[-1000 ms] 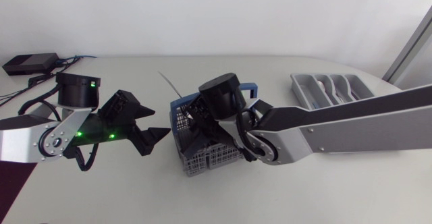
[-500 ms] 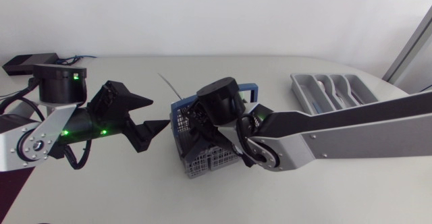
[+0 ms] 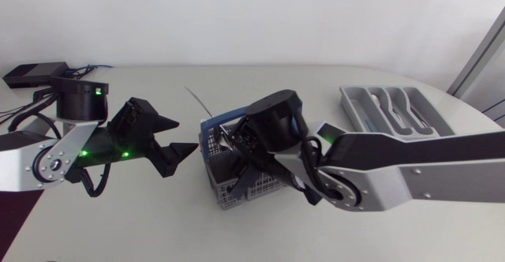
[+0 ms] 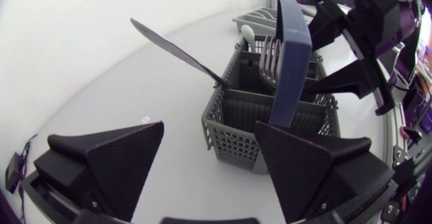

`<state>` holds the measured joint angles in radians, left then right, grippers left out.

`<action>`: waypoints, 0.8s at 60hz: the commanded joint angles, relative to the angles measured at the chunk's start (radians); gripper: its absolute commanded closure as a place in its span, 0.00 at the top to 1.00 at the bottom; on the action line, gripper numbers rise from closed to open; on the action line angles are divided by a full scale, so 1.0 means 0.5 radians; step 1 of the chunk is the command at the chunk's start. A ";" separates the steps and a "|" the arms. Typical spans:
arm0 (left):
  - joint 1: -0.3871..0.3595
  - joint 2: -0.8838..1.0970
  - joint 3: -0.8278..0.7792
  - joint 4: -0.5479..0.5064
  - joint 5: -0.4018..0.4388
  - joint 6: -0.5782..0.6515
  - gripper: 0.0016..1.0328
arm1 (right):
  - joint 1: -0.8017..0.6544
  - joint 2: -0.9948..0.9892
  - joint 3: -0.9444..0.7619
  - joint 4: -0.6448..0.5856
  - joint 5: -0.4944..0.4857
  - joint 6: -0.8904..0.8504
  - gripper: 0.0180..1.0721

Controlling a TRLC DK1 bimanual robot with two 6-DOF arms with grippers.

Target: Unload the cutlery basket into the drawer organizer.

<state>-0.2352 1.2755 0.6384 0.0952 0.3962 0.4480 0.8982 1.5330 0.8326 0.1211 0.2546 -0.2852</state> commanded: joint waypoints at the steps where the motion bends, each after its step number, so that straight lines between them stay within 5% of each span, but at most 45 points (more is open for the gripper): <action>1: 0.035 0.103 0.110 -0.003 0.021 -0.016 0.91 | 0.032 -0.176 -0.085 -0.061 -0.009 0.006 0.61; 13: 0.151 0.241 0.273 -0.015 0.045 -0.022 0.90 | 0.026 -0.544 -0.223 -0.261 -0.120 0.046 0.11; 22: 0.305 0.542 0.536 -0.080 0.110 -0.163 0.79 | -0.069 -0.750 -0.346 -0.408 -0.239 0.046 0.08; 29: 0.406 0.888 0.840 -0.184 0.285 -0.298 0.62 | -0.195 -0.882 -0.441 -0.503 -0.359 0.043 0.06; 40: 0.326 1.134 1.027 -0.203 0.321 -0.353 0.28 | -0.413 -0.915 -0.585 -0.540 -0.494 -0.003 0.06; 48: 0.262 1.192 1.052 -0.215 0.321 -0.350 0.15 | -0.609 -0.777 -0.610 -0.448 -0.595 -0.043 0.06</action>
<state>-0.0834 1.8439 1.1385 -0.0025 0.5430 0.2939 0.6346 1.0920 0.5510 -0.1303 -0.0284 -0.2867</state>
